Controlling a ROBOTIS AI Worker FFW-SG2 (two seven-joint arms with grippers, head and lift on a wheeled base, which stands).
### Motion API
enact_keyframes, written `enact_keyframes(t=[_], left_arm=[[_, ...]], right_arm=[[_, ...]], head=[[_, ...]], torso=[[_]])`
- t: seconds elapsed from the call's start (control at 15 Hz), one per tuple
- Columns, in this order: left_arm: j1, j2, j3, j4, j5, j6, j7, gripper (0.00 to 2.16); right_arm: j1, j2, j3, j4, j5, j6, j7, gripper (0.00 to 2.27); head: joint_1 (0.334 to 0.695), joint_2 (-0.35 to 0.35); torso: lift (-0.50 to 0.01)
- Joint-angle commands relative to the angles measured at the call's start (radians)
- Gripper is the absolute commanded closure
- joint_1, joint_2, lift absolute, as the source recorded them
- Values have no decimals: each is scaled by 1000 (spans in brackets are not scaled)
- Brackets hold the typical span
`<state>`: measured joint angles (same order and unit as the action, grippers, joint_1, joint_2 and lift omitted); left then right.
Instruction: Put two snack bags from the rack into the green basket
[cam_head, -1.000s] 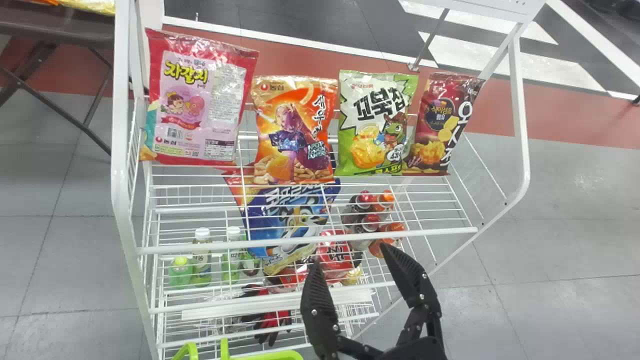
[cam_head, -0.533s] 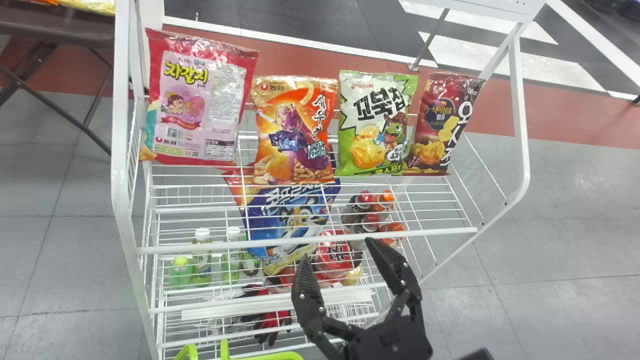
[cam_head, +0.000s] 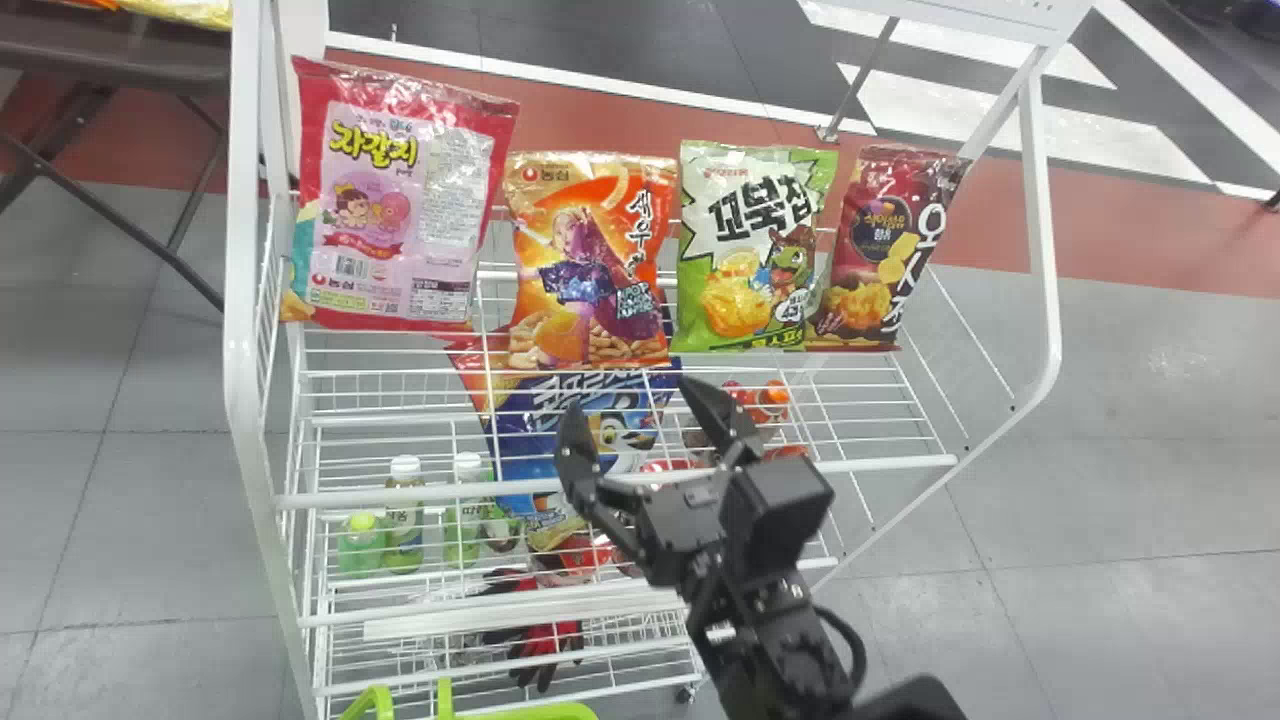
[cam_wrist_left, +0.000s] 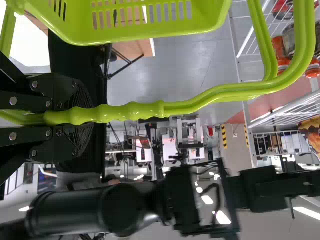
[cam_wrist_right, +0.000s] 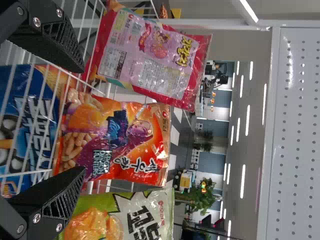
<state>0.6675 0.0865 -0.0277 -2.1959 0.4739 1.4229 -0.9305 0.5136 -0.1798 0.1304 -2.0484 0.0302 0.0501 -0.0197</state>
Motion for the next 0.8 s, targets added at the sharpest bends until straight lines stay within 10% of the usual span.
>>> enact_keyframes(t=[0.0, 0.73], left_arm=[[-17, 2, 0, 7, 0, 0, 2, 1517], [-68, 7, 20, 27, 3, 46, 18, 1517]], right_arm=[[-136, 10, 1, 90, -1, 60, 0, 127], [-472, 34, -12, 341, -95, 281, 27, 127]], head=[[695, -350], [695, -339]], torso=[[-7], [-7]])
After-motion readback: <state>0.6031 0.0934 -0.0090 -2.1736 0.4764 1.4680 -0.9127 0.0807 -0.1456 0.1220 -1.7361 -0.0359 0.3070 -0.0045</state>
